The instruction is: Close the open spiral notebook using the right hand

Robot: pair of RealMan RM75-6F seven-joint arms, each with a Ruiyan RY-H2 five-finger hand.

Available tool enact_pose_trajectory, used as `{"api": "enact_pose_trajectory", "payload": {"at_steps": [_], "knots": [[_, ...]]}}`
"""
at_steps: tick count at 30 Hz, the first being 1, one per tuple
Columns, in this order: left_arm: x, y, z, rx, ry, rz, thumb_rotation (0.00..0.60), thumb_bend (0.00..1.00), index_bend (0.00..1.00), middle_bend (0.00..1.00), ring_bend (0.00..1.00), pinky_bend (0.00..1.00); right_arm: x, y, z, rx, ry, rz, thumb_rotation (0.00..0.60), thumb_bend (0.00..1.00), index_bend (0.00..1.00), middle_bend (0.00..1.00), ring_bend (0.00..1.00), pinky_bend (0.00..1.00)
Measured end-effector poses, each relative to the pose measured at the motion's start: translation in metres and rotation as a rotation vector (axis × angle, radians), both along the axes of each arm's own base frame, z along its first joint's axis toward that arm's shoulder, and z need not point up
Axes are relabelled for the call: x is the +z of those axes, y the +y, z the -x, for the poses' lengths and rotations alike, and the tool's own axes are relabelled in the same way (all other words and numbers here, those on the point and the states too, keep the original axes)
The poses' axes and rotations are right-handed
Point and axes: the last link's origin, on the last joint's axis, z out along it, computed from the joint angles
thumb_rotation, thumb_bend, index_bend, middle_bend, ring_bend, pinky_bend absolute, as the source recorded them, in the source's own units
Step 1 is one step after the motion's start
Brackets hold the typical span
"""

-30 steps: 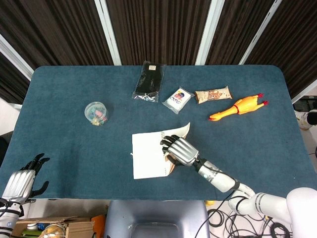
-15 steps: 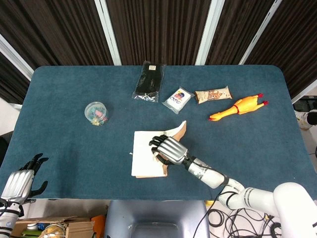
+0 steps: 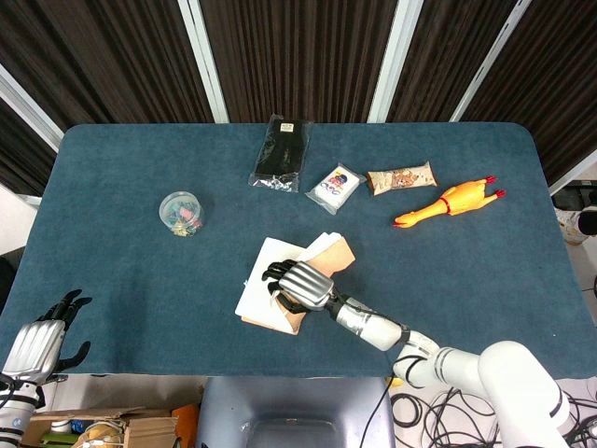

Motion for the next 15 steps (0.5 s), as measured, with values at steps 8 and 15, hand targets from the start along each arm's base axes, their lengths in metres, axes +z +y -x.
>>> {"api": "enact_pose_trajectory", "payload": {"at_steps": [8,15], "knots": [[-0.002,-0.001,-0.001,-0.006,0.006,0.011,0.600,0.37,0.20,0.09,0.20,0.41,-0.014,-0.018,-0.001,-0.019,0.016,0.026,0.600,0.49,0.69,0.26,0.16,0.29],[-0.003,-0.001,-0.002,-0.009,0.009,0.018,0.600,0.37,0.20,0.09,0.20,0.41,-0.027,-0.027,-0.011,-0.081,-0.058,-0.006,0.600,0.49,0.64,0.26,0.16,0.29]]}}
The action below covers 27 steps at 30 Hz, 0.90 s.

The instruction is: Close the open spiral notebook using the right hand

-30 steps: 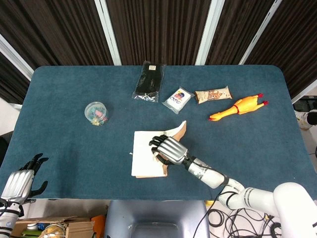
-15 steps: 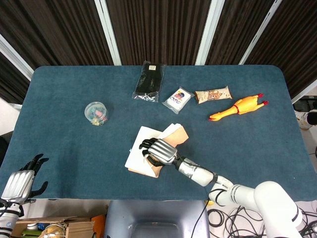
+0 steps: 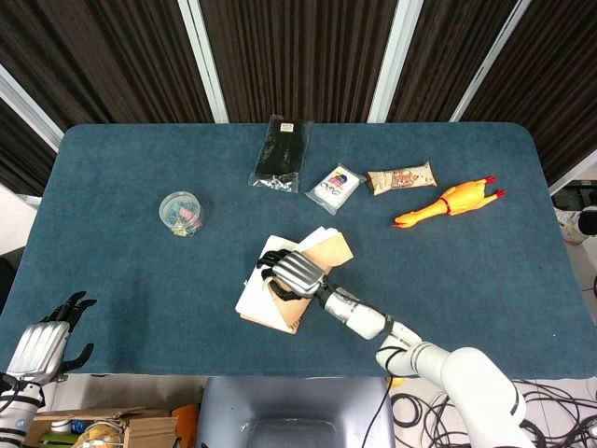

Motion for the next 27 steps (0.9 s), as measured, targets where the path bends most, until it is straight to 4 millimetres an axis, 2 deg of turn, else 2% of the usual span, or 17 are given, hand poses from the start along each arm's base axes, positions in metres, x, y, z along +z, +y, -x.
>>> {"api": "enact_pose_trajectory", "payload": {"at_steps": [7,11,13,15,18,27], "knots": [[-0.001,-0.001,-0.001,-0.005,0.003,0.006,0.600,0.37,0.20,0.09,0.20,0.41,-0.013,-0.004,-0.013,-0.035,-0.071,-0.004,0.600,0.40,0.52,0.26,0.16,0.28],[-0.001,-0.001,-0.001,-0.006,0.001,0.010,0.600,0.37,0.20,0.09,0.20,0.41,-0.018,-0.007,-0.016,-0.061,-0.098,0.003,0.600,0.32,0.39,0.22,0.11,0.20],[-0.001,-0.001,-0.001,-0.007,0.000,0.010,0.600,0.37,0.20,0.09,0.20,0.41,-0.019,-0.008,-0.015,-0.069,-0.100,0.005,0.600,0.29,0.30,0.16,0.05,0.13],[0.000,-0.001,-0.001,-0.008,0.000,0.011,0.600,0.37,0.20,0.09,0.20,0.41,-0.021,-0.008,-0.013,-0.076,-0.096,0.004,0.600,0.26,0.16,0.07,0.00,0.05],[0.000,-0.001,-0.001,-0.007,0.000,0.010,0.600,0.37,0.20,0.09,0.20,0.41,-0.023,-0.009,-0.008,-0.088,-0.082,-0.001,0.600,0.22,0.02,0.00,0.00,0.00],[0.000,-0.002,0.000,-0.006,-0.002,0.009,0.600,0.37,0.20,0.09,0.20,0.41,-0.021,-0.010,-0.001,-0.091,-0.091,0.015,0.600,0.19,0.00,0.00,0.00,0.00]]}}
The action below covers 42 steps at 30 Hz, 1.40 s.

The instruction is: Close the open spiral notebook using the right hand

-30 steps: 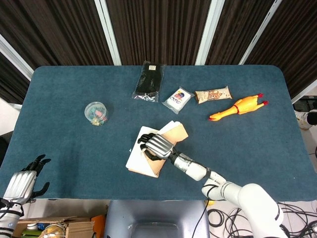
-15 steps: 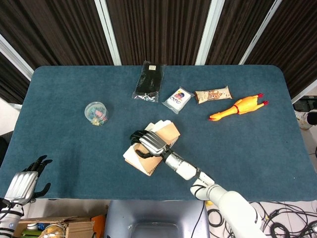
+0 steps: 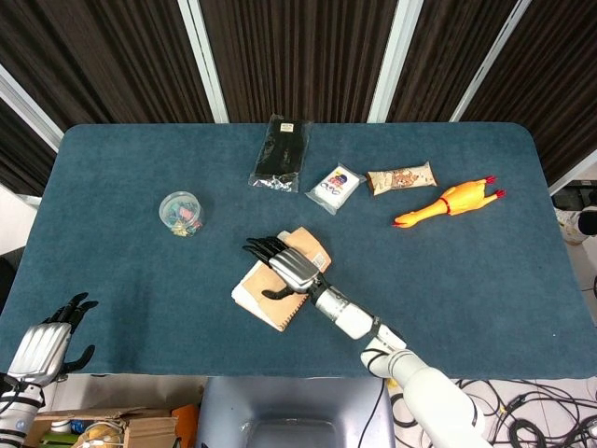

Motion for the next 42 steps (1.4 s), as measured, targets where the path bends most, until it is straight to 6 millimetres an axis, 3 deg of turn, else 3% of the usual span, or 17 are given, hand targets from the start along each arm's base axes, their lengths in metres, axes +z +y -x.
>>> {"api": "enact_pose_trajectory", "payload": {"at_steps": [11,22,27,32,34,37,42], "knots": [[-0.003,0.000,-0.001,-0.002,0.011,0.011,0.600,0.37,0.20,0.09,0.20,0.41,0.021,-0.002,0.005,0.092,0.013,0.131,0.600,0.14,0.00,0.00,0.00,0.00],[-0.004,0.000,-0.001,-0.002,0.017,0.017,0.600,0.37,0.20,0.09,0.20,0.41,0.038,0.012,0.022,0.115,-0.040,0.091,0.600,0.13,0.00,0.00,0.00,0.00],[-0.005,0.001,-0.001,0.001,0.019,0.021,0.600,0.37,0.20,0.09,0.20,0.41,0.044,0.028,0.036,0.123,-0.048,0.046,0.600,0.13,0.06,0.07,0.00,0.20],[-0.006,0.001,-0.002,0.004,0.020,0.023,0.600,0.37,0.20,0.09,0.20,0.41,0.047,0.037,0.053,0.117,-0.001,0.047,0.600,0.13,0.20,0.14,0.11,0.22],[-0.006,0.001,-0.002,0.004,0.020,0.023,0.600,0.37,0.20,0.09,0.20,0.41,0.046,0.036,0.056,0.106,0.013,0.040,0.600,0.14,0.28,0.20,0.15,0.30],[-0.006,0.001,-0.002,0.004,0.019,0.023,0.600,0.37,0.20,0.09,0.20,0.41,0.043,0.034,0.061,0.083,0.035,0.041,0.600,0.14,0.33,0.25,0.19,0.36],[-0.005,0.001,-0.001,0.006,0.017,0.022,0.600,0.37,0.20,0.09,0.20,0.41,0.036,0.029,0.069,0.027,0.065,0.023,0.600,0.14,0.34,0.26,0.19,0.37]]}}
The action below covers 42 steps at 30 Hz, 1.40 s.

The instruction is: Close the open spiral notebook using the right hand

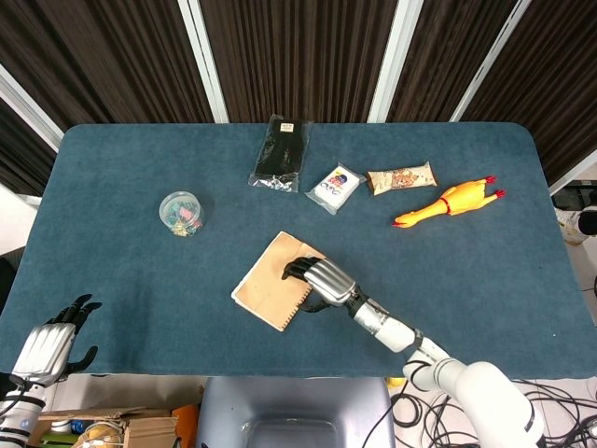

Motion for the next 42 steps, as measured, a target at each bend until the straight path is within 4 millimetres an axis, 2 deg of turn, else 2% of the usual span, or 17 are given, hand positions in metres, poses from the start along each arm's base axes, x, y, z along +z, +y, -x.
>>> {"api": "enact_pose_trajectory", "payload": {"at_steps": [13,19,25,31,34,36,37,42], "knots": [[0.001,-0.001,0.000,0.000,-0.001,0.000,0.600,0.37,0.20,0.09,0.20,0.41,-0.008,-0.010,0.009,-0.082,0.004,0.006,0.600,0.14,0.35,0.27,0.19,0.32],[-0.001,0.000,0.000,-0.001,0.006,0.002,0.600,0.37,0.20,0.09,0.20,0.41,0.007,-0.012,0.006,-0.049,-0.059,0.032,0.600,0.14,0.35,0.27,0.19,0.32],[-0.002,0.001,0.000,0.000,0.014,0.005,0.600,0.37,0.20,0.09,0.20,0.41,0.043,-0.011,0.006,0.038,-0.120,0.102,0.600,0.14,0.36,0.27,0.19,0.32],[0.000,0.002,0.001,0.003,0.012,-0.013,0.600,0.37,0.20,0.10,0.20,0.41,0.084,0.002,0.019,0.070,-0.106,0.178,0.600,0.14,0.35,0.26,0.19,0.31],[0.002,0.002,0.000,-0.001,0.010,-0.031,0.600,0.37,0.20,0.10,0.20,0.41,0.106,0.016,0.031,0.056,-0.060,0.222,0.600,0.14,0.30,0.16,0.11,0.22],[0.003,0.001,0.000,-0.006,0.009,-0.043,0.600,0.37,0.20,0.10,0.20,0.41,0.124,0.032,0.039,0.032,-0.024,0.252,0.600,0.14,0.25,0.13,0.07,0.08],[0.003,0.000,0.000,-0.007,0.009,-0.048,0.600,0.37,0.20,0.10,0.20,0.41,0.131,0.040,0.042,0.018,-0.008,0.264,0.600,0.14,0.23,0.12,0.06,0.05],[0.003,-0.002,-0.002,-0.019,0.020,-0.070,0.600,0.37,0.20,0.10,0.20,0.41,0.189,0.092,0.070,-0.119,0.141,0.363,0.600,0.13,0.13,0.10,0.04,0.05]]}}
